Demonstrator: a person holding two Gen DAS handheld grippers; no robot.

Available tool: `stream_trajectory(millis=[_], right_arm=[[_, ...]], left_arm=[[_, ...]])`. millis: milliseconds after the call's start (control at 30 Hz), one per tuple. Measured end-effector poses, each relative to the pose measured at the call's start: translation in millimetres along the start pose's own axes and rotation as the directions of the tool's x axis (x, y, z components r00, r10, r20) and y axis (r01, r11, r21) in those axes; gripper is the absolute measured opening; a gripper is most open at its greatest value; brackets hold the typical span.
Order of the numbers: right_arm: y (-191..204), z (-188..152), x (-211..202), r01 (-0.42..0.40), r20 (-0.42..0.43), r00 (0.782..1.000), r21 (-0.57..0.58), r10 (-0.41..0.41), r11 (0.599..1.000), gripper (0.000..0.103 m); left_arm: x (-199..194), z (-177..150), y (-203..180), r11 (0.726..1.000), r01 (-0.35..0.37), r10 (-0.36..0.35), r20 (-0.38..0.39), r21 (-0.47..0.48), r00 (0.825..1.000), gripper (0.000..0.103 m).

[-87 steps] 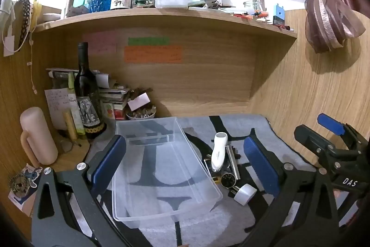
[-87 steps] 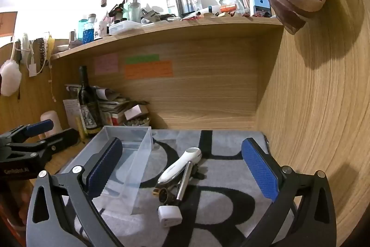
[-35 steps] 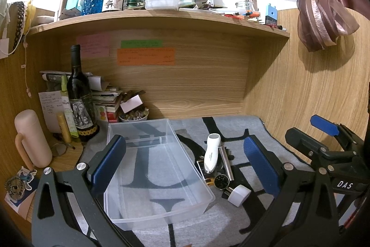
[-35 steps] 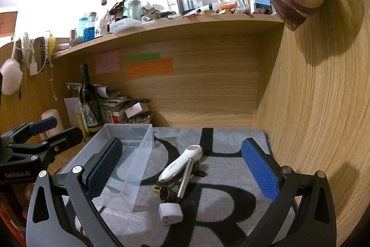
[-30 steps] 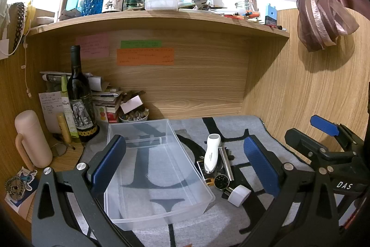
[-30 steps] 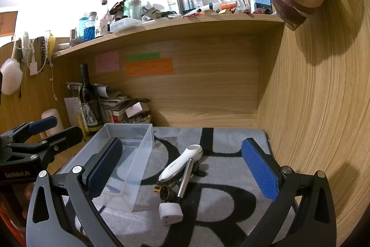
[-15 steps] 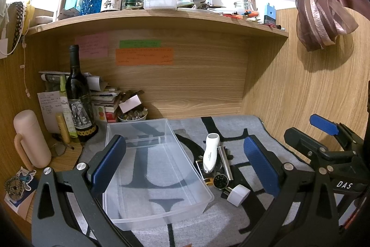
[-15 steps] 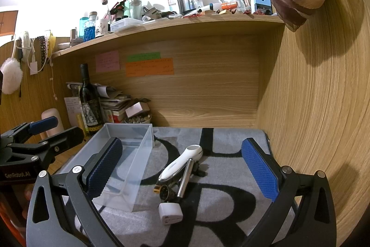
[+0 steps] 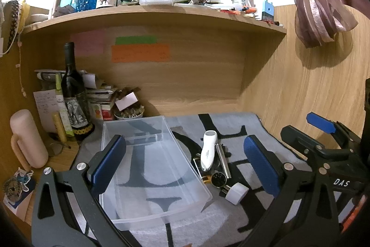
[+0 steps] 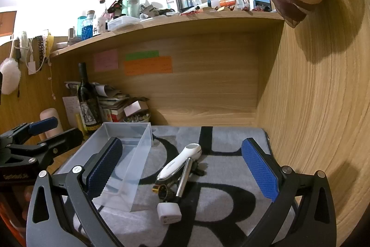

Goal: Organize rigid objects
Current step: 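Grasp the silver metal cylinder with the right tool while the left tool grips the clear box wall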

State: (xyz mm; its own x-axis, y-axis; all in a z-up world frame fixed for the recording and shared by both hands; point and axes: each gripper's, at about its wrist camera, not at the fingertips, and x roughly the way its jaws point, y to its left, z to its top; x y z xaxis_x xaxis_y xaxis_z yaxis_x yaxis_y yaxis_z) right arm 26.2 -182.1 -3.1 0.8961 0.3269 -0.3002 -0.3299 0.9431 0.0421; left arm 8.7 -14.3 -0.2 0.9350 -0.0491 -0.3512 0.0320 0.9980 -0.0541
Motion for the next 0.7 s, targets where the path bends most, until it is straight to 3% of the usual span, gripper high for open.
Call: stream_trajectory(millis=[267,400,467,567,700], right_arm=[[-1,0,17,-0.008,-0.041,0.999,-0.014,0.008,1.000,0.103],[-2,0,28,-0.023,-0.066,0.998,-0.014,0.022,1.000,0.101],[-4,1,35,-0.023,-0.083,0.996,-0.017,0.021,1.000,0.095],[-8,3,49,-0.031,-0.122,0.992,-0.019,0.028,0.999,0.088],[-15,3,68,-0.030,-0.171,0.985,-0.016,0.027,0.999,0.083]], left_arm=[[10,-1,22,1.000,0.003,-0.003,-0.024,-0.016,1.000,0.103],[20,-1,43,0.999,-0.025,0.023,-0.068,-0.031,0.997,0.084],[30,-1,59,0.998,-0.041,0.036,-0.110,-0.049,0.993,0.082],[43,-4,84,0.994,-0.085,0.071,-0.173,-0.073,0.982,0.066],[65,-12,117,0.987,-0.118,0.086,-0.259,-0.113,0.962,0.062]])
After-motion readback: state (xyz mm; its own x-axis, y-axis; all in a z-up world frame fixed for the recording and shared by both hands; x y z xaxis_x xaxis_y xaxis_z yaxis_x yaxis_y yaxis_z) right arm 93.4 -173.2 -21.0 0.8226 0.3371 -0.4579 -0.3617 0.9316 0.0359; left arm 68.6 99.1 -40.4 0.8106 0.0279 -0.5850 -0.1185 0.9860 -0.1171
